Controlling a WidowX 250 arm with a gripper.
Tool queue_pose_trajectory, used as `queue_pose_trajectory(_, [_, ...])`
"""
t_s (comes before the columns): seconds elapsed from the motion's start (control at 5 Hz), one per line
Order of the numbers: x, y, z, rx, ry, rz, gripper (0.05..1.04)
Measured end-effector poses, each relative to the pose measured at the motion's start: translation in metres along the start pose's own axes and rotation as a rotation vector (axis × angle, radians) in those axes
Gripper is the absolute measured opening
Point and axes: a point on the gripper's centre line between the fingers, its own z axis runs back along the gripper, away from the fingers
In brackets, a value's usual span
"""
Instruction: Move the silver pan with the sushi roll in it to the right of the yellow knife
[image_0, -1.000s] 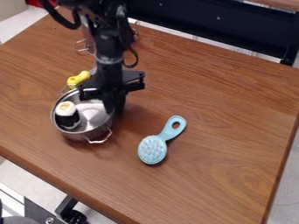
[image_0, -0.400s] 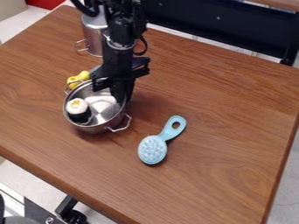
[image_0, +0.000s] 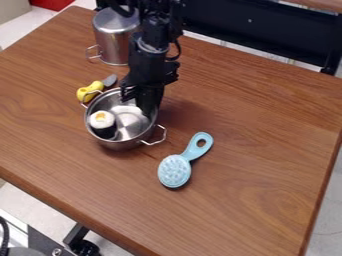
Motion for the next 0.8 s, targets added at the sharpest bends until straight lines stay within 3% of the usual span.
queue_pose_trajectory(0.2, [-0.005,-0.008,0.001,0.028,0.003,0.036,0.061])
queue_pose_trajectory(0.4, [-0.005,-0.021,0.011,0.007,0.013,0.066,0.061])
queue_pose_trajectory(0.6, [-0.008,-0.036,0.01,0.017,0.026,0.091,0.061])
queue_pose_trajectory(0.8, [-0.005,-0.052,0.014,-0.025,0.034,0.113,0.061])
